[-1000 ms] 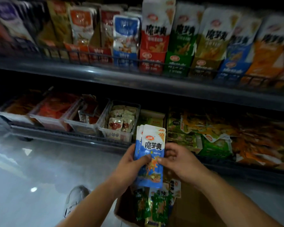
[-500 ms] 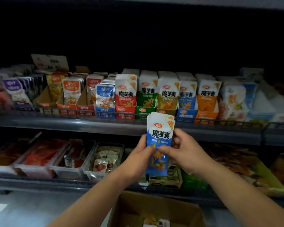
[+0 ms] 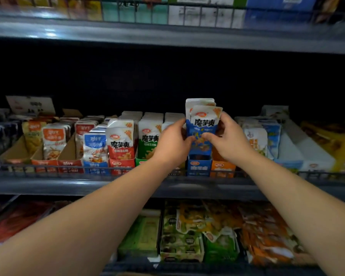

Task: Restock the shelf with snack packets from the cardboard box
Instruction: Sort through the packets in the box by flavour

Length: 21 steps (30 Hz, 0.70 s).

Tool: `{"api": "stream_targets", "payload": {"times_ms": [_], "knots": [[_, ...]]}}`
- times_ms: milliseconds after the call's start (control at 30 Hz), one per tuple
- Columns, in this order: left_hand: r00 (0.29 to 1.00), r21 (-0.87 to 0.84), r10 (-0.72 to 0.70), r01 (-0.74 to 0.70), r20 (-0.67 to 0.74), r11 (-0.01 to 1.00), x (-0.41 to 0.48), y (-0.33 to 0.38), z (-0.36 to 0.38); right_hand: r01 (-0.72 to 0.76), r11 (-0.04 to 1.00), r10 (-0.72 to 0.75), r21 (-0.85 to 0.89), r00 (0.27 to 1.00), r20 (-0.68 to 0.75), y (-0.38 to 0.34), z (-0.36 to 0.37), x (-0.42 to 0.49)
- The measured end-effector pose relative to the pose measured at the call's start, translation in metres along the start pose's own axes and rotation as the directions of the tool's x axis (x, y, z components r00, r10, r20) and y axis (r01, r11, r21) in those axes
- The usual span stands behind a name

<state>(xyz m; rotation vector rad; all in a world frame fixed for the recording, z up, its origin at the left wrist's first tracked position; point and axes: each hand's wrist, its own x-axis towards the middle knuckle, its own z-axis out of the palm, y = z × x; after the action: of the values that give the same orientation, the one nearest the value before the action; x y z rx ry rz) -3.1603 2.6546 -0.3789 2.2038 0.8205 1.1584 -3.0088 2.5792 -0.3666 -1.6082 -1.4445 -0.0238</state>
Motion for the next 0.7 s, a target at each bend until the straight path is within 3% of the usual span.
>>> {"api": "stream_targets", "payload": {"times_ms": [167, 500, 700], "knots": [[1.0, 0.181, 0.011, -0.012, 0.01, 0.983, 0.012, -0.009, 0.01, -0.034, 0.999, 0.035, -0.039, 0.999, 0.022, 0.013, 0.002, 0.009], [0.994, 0.151, 0.092, -0.1, 0.055, 0.983, 0.009, -0.023, 0.011, -0.026, 0.998, 0.028, -0.053, 0.999, 0.025, 0.018, 0.009, 0.005], [0.986, 0.258, 0.092, -0.126, 0.141, 0.958, 0.009, -0.02, 0.015, -0.049, 0.995, 0.057, -0.089, 0.995, 0.08, 0.024, 0.009, 0.006]]}}
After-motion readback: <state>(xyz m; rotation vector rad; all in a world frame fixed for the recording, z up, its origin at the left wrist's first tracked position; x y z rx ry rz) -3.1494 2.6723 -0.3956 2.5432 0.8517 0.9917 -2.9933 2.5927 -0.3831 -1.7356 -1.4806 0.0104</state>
